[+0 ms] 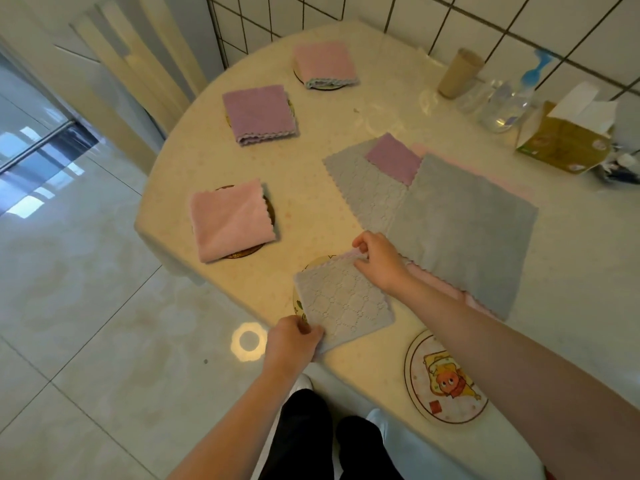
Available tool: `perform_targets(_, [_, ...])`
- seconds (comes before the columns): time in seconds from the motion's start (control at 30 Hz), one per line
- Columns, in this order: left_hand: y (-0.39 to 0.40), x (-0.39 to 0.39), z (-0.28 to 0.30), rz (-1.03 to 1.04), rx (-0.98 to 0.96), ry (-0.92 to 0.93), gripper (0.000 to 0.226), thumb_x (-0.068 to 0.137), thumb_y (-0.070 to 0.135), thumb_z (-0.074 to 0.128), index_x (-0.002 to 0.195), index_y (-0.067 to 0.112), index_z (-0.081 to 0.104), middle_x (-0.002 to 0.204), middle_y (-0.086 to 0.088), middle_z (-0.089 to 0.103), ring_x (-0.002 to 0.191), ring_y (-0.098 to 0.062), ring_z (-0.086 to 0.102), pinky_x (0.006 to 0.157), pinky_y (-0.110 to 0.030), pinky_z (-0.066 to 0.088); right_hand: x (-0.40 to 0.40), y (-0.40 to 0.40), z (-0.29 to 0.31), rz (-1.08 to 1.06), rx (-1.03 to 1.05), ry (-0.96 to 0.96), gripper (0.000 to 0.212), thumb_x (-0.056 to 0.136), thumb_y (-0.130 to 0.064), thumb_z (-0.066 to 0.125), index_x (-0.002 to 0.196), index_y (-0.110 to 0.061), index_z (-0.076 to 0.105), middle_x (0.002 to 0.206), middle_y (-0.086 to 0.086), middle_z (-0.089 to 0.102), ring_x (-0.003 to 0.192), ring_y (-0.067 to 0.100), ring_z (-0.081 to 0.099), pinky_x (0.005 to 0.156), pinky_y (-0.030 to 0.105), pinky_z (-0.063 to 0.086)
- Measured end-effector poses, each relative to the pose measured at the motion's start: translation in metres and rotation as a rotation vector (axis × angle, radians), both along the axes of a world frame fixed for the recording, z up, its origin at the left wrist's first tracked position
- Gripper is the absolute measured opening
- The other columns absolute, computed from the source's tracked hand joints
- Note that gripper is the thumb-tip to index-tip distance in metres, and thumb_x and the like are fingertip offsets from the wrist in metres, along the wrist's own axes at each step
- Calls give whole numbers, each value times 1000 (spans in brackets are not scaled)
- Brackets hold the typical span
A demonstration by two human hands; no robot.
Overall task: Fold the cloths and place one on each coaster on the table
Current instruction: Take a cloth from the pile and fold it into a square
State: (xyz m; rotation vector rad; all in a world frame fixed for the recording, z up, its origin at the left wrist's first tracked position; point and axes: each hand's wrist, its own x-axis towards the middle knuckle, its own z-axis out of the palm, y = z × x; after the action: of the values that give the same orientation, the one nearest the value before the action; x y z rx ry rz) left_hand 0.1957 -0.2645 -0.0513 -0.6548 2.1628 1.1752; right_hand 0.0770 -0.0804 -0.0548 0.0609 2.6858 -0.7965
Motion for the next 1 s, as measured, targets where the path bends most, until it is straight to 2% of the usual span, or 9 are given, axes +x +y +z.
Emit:
perform_targets(0.1, [2,-1,4,-194,-283,91,25,80,38,61,86,16,51,76,2,61,67,-17,59,50,-33,47,4,8,4,-48,-76,66,23,86,-13,62,107,-15,53,107,3,50,90,17,55,81,34,50])
perform_targets(0.17, [5,-4,10,-308,-446,210,30,81,35,60,97,17,41,89,2,51,72,-20,56,50,-31,41,9,21,9,-55,-108,113,18,87,-13,60,105,-15,56,105,1,53,90,13,55,81,29,49])
perform_targets(0.23, [16,-9,17,-403,-506,332,36,82,27,59,110,18,39,101,0,47,83,-23,56,56,-34,47,19,43,13,-35,-102,143,16,88,-11,59,104,-14,58,104,-2,53,88,9,53,79,24,47])
perform_targets(0.33, [38,-18,21,-538,-477,498,41,84,23,60,122,20,43,116,-2,46,102,-24,52,68,-32,48,39,82,16,-25,-65,156,18,87,-7,59,102,-16,58,101,-5,53,88,7,54,79,25,48])
perform_targets(0.47, [96,-21,23,-784,-338,613,39,92,25,53,128,20,42,126,0,42,113,-21,43,87,-33,43,75,153,18,14,57,167,13,89,-12,57,101,-17,59,97,-9,47,91,13,54,81,30,48])
perform_targets(0.67, [193,-18,16,-1011,-360,704,50,88,15,52,137,14,42,140,-4,43,131,-25,35,105,-37,36,125,247,12,116,203,113,16,90,-22,57,103,-12,56,106,1,51,98,19,49,81,28,41])
perform_targets(0.77, [220,-26,9,-1052,-358,721,53,86,11,55,138,14,44,146,-5,40,139,-27,27,113,-38,29,130,260,7,174,223,119,22,91,-28,55,107,-13,54,111,2,49,103,20,46,82,32,44])
perform_targets(0.87, [216,-32,6,-1051,-375,784,53,86,7,56,138,11,45,150,-7,37,142,-27,24,113,-39,27,126,239,6,240,263,163,25,90,-28,55,110,-12,52,112,4,48,105,22,45,80,35,47])
perform_targets(1.0, [210,-37,7,-1053,-374,775,56,89,8,54,143,13,39,152,-4,33,144,-25,22,113,-41,26,121,226,3,291,342,233,24,75,-18,71,91,-9,56,93,9,55,88,29,55,63,38,52])
